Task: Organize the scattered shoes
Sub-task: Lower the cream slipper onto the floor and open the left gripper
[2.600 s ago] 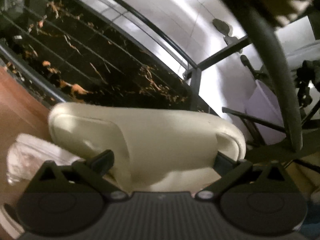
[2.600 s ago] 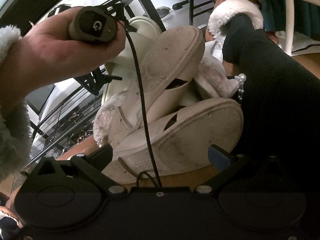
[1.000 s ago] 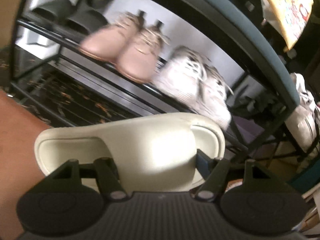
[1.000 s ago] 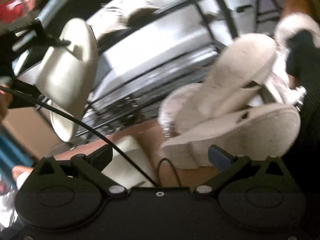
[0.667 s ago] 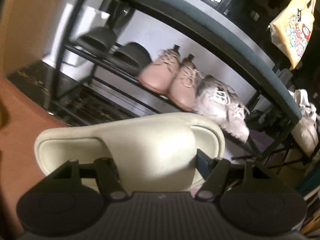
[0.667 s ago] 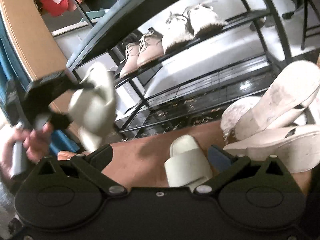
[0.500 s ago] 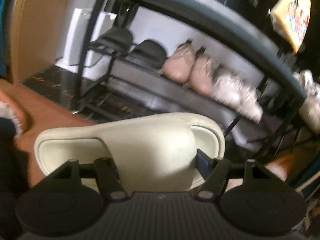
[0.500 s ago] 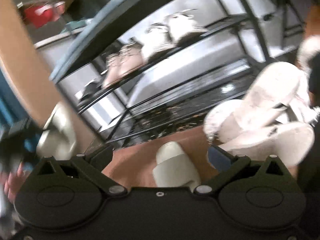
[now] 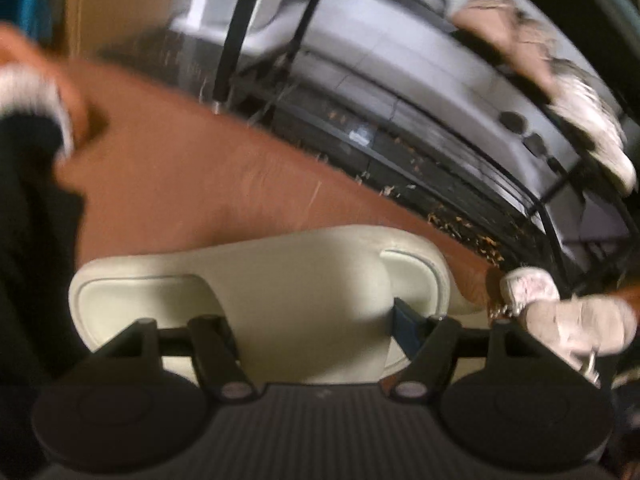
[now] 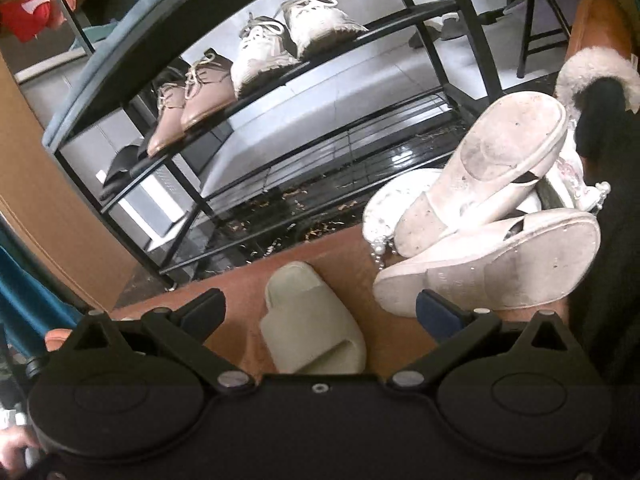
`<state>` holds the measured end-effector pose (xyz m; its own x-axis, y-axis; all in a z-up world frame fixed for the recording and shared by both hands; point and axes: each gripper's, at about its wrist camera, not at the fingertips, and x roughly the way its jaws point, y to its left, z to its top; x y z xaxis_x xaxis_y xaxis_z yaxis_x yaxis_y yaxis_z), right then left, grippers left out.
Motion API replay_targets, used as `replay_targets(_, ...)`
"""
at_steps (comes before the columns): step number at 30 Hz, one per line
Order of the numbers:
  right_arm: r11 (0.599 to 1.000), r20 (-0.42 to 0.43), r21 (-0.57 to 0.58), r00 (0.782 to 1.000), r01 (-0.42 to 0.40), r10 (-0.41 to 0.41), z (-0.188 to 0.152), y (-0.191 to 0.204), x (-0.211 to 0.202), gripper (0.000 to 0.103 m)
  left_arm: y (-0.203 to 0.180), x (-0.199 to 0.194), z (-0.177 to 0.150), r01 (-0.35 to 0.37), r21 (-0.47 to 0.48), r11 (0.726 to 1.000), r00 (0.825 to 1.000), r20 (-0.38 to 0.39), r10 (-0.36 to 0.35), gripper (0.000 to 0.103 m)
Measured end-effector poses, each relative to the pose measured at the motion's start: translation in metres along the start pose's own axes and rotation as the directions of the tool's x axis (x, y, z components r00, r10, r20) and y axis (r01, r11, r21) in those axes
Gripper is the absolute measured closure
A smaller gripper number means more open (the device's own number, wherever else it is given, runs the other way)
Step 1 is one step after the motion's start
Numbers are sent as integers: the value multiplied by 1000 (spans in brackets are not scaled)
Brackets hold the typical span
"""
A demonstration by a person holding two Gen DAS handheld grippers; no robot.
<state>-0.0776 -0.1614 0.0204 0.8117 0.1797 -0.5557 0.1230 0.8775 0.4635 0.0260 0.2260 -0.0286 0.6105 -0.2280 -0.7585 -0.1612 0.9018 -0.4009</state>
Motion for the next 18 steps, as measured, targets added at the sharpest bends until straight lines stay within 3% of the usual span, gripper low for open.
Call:
replay_targets(6,999,-23,-13,999,30,-31,-2,4,8,0,-7,52,13,-49,-29,998,997,-53,47,40)
replay_targets(13,999,-51,-20,998,45,-46,-5,5,18,0,-15,77,16,-131,76,989,990,-40,134,38)
replay_targets(14,999,-53,-24,997,46,-47,-5,5,19,0,-15,78,15,-134,92,987,990,-38,138,35)
replay_targets(18,998,-57,-47,997,51,-53,-7,8,22,0,-13,69,15,-158,115,981,987,5,159,6)
